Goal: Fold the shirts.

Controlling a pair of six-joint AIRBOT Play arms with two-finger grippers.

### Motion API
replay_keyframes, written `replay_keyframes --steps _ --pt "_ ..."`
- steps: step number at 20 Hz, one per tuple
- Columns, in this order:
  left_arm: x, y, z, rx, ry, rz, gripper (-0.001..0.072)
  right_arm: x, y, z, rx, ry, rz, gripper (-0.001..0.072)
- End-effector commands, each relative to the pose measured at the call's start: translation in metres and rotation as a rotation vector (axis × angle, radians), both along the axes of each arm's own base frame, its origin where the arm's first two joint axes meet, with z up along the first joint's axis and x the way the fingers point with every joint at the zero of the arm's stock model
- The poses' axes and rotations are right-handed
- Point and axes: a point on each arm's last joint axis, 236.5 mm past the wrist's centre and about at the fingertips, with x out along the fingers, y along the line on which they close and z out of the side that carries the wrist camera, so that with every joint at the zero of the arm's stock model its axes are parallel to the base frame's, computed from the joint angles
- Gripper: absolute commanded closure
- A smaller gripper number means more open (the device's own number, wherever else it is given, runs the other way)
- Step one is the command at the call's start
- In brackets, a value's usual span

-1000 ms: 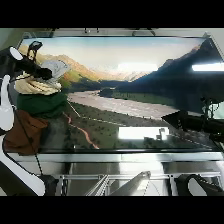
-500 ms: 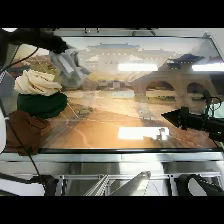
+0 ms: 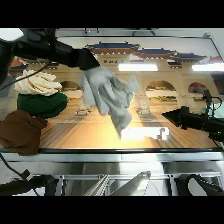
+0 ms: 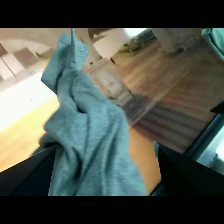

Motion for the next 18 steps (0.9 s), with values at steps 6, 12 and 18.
replay_keyframes --steps 6,12,18 --pt "-0.072 0.020 -0.109 0.068 0.437 -0.020 -0.0007 0.020 -0.026 -0.014 -0.106 -0.028 -0.104 0.0458" --pt "-0.103 0.033 -0.201 0.114 0.582 0.065 0.0005 -0.013 0.037 -0.085 -0.162 0.117 0.204 0.0344" --pt "-0.101 0.033 -0.253 0.147 0.686 0.050 0.0011 -0.026 0.128 -0.133 -0.116 0.253 0.386 0.0345"
